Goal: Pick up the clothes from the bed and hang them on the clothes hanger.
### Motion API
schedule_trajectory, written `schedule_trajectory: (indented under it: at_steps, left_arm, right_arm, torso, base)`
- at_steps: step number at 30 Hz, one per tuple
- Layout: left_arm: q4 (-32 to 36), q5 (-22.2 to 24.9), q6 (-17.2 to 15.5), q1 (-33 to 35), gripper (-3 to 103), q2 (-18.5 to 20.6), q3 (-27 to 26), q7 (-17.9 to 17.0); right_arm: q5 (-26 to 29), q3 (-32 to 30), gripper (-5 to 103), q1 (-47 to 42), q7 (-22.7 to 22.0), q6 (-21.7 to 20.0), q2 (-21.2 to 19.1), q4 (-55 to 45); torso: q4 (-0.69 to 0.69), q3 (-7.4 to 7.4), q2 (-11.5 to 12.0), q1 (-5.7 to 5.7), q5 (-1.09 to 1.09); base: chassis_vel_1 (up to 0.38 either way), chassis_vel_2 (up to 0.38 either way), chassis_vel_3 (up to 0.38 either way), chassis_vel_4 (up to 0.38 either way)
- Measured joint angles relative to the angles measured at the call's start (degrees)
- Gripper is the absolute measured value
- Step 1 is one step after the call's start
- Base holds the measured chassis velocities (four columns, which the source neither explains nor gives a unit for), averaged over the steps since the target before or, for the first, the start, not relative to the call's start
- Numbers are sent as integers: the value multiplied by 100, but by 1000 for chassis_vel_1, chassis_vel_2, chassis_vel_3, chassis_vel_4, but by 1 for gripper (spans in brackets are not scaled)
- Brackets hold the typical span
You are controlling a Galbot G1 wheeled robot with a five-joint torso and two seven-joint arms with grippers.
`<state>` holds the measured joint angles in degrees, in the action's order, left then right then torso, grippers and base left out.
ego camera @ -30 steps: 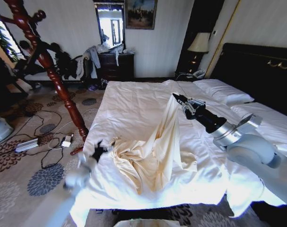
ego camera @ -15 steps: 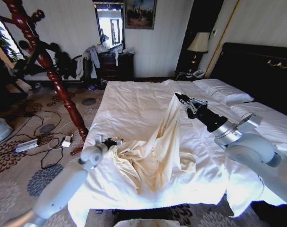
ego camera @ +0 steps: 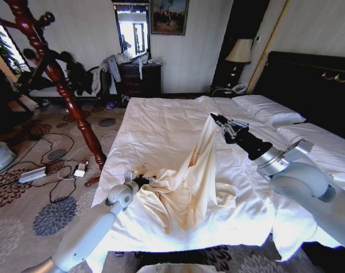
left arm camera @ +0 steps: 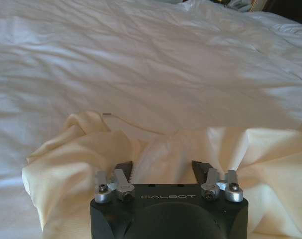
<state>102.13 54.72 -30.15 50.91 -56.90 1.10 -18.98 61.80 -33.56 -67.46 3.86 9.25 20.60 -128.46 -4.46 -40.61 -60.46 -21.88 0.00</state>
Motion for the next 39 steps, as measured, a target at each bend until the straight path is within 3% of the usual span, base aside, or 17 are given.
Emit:
schedule_trajectory:
  at_steps: [3,6,10,12,15,18,21,25,28,29,31,34,36,38,39]
  left_arm:
    - [-20,38,87,-12,52,-4,-39,44]
    - [-24,71,106,-19,46,-5,-54,53]
    - [-25,103,186,-24,25,2,-89,105]
    - [-25,119,208,-25,25,8,-102,112]
    - [-38,175,291,-25,9,14,-171,142]
    - [-60,208,402,-54,2,4,-257,173]
    - [-96,304,555,-226,1,-18,-393,188]
    - [-350,552,786,-1023,1,23,-540,180]
    - [-879,913,954,-2396,1,161,-399,283]
    - [-981,976,1027,-2803,1,187,-352,378]
    - [-993,1015,1116,-3172,1,238,-329,519]
    - [-646,1081,1248,-3471,1,456,-320,758]
    - [93,1154,1288,-3437,1,775,-356,857]
    - [687,1002,1296,-3142,1,1100,-358,875]
    - [1063,619,1294,-2645,1,1344,-270,916]
  right_arm:
    - [-14,6,0,0,-12,3,23,25]
    - [-14,7,0,3,-24,11,30,42]
    - [-19,14,0,12,-51,30,44,90]
    - [-22,16,0,12,-66,34,47,100]
    - [-33,29,0,23,-109,52,53,149]
    - [-64,59,0,55,-162,78,53,232]
    - [-81,78,0,103,-282,94,51,367]
    - [110,46,0,147,-592,64,-15,716]
    - [453,-130,0,157,-921,-2,-61,1070]
    - [526,-209,0,162,-1013,-4,-65,1147]
    - [579,-267,0,179,-1064,-3,-65,1184]
    - [605,-335,0,159,-1078,7,-53,1134]
    - [523,-351,0,55,-1077,23,19,996]
    - [349,-341,0,-142,-1073,34,125,862]
    - [122,-312,0,-415,-1068,38,249,751]
  torso:
    - [-1,0,0,0,0]
    - [0,0,0,0,0]
    - [-1,0,0,0,-1]
    - [0,0,0,0,0]
    - [0,0,0,0,-1]
    - [1,0,0,0,-1]
    - [2,0,0,0,-1]
    - [-1,-1,0,0,-2]
    - [2,-1,1,-2,0]
    - [-4,-1,1,-3,-1]
    - [-7,0,0,-3,3]
    - [-6,0,1,-3,2]
    - [0,1,0,-2,0]
    - [5,2,-1,2,1]
    - [5,3,-1,4,1]
  base:
    - [0,0,0,0]
    - [0,0,0,0]
    - [0,0,0,0]
    - [0,0,0,0]
    - [0,0,0,0]
    - [0,0,0,0]
    - [0,0,0,0]
    - [0,0,0,0]
    - [0,0,0,0]
    - [0,0,0,0]
    - [0,0,0,0]
    - [0,0,0,0]
    - [0,0,0,0]
    - [0,0,0,0]
    - [0,0,0,0]
